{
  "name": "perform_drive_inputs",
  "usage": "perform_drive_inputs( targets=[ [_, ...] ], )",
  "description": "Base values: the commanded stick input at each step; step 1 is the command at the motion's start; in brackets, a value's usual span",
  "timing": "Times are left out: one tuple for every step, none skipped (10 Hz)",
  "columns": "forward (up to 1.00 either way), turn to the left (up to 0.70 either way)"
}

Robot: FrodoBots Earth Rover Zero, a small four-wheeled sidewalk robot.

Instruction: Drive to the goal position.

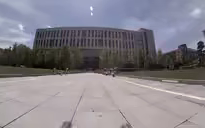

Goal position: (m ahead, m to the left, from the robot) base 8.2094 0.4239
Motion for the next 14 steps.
perform_drive_inputs(
  targets=[
    [0.70, 0.02],
    [0.70, 0.03],
    [0.70, 0.03],
    [0.70, 0.03],
    [0.70, 0.02],
    [0.70, 0.02],
    [0.70, 0.02],
    [0.70, 0.02],
    [0.70, 0.02],
    [0.70, 0.02],
    [0.70, 0.02],
    [0.70, 0.02],
    [0.70, 0.02],
    [0.70, 0.02]
  ],
)
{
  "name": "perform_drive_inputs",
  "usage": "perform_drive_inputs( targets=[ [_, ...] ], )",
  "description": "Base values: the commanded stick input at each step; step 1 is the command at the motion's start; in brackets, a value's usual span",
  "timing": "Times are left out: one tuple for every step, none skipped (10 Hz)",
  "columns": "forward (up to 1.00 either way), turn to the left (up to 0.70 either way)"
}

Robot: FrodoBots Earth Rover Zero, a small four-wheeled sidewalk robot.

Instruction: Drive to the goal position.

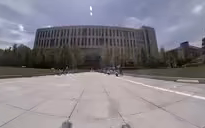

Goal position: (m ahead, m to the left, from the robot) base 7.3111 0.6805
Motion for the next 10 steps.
perform_drive_inputs(
  targets=[
    [0.70, 0.02],
    [0.70, 0.02],
    [0.70, 0.02],
    [0.70, 0.02],
    [0.70, 0.03],
    [0.70, 0.03],
    [0.70, 0.03],
    [0.70, 0.02],
    [0.70, 0.02],
    [0.70, 0.03]
  ],
)
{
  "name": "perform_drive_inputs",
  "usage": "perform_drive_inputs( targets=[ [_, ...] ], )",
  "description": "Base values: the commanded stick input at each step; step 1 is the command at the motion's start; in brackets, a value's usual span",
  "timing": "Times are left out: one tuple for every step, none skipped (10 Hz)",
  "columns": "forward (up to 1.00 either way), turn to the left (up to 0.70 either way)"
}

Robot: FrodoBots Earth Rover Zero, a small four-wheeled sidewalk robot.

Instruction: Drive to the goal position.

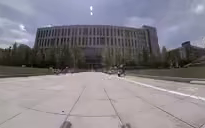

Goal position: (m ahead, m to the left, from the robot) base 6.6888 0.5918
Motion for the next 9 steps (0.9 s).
perform_drive_inputs(
  targets=[
    [0.70, 0.02],
    [0.70, 0.02],
    [0.70, 0.02],
    [0.70, 0.03],
    [0.70, 0.02],
    [0.70, 0.02],
    [0.70, 0.01],
    [0.70, 0.00],
    [0.70, 0.01]
  ],
)
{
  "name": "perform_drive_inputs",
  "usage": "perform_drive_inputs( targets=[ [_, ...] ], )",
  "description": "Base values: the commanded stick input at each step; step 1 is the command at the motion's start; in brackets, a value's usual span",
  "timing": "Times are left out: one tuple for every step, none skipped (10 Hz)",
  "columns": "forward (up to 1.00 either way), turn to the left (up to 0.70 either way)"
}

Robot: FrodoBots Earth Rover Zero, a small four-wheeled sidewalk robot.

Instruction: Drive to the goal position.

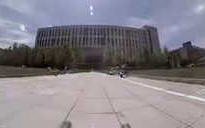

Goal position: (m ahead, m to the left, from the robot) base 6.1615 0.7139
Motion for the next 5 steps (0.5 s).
perform_drive_inputs(
  targets=[
    [0.70, 0.03],
    [0.70, 0.06],
    [0.70, 0.11],
    [0.70, 0.19],
    [0.70, 0.13]
  ],
)
